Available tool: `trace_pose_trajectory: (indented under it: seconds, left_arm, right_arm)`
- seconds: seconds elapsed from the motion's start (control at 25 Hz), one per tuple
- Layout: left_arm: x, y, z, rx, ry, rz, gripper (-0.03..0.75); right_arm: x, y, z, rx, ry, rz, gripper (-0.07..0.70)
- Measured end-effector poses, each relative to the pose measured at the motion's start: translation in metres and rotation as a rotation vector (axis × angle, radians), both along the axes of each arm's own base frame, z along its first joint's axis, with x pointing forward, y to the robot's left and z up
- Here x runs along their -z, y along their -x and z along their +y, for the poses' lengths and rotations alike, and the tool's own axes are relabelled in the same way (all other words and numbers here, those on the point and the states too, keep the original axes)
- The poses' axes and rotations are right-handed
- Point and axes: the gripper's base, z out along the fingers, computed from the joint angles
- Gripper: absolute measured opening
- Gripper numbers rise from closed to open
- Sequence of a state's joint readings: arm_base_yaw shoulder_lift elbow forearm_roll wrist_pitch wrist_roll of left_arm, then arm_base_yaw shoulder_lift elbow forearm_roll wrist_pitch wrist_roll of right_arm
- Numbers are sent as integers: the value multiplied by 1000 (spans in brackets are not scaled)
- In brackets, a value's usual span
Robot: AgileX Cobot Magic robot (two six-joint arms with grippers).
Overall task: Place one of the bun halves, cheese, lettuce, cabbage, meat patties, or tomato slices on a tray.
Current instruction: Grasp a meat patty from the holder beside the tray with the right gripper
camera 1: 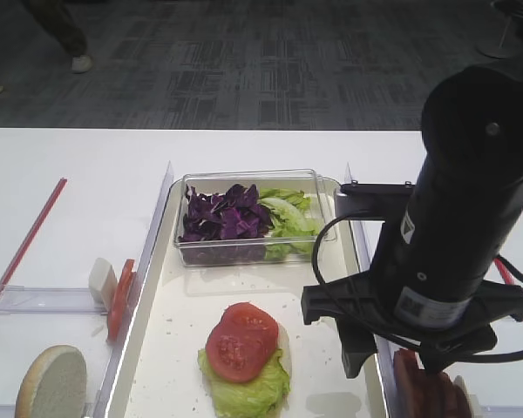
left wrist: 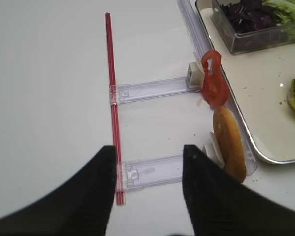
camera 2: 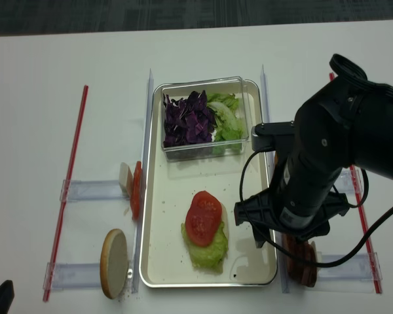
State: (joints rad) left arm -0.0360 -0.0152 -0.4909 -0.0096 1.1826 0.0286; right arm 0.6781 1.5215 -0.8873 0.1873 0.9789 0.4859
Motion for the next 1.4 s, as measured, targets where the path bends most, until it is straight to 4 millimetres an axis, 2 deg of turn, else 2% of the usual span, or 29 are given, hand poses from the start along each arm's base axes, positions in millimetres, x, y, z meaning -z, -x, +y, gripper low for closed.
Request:
trace_pose_trajectory:
  seconds: [0.48,0.68,1.4]
  left_arm:
    - [0,0,0,0,0,0,293]
    - [0,0,0,0,0,0,293]
    - [0,0,0,0,0,0,293]
  right_arm:
    - [1,-2,1,18,-4,-9,530]
    - [14,-4,3,17,30,33,530]
    - [36,-10,9,15,50,83,530]
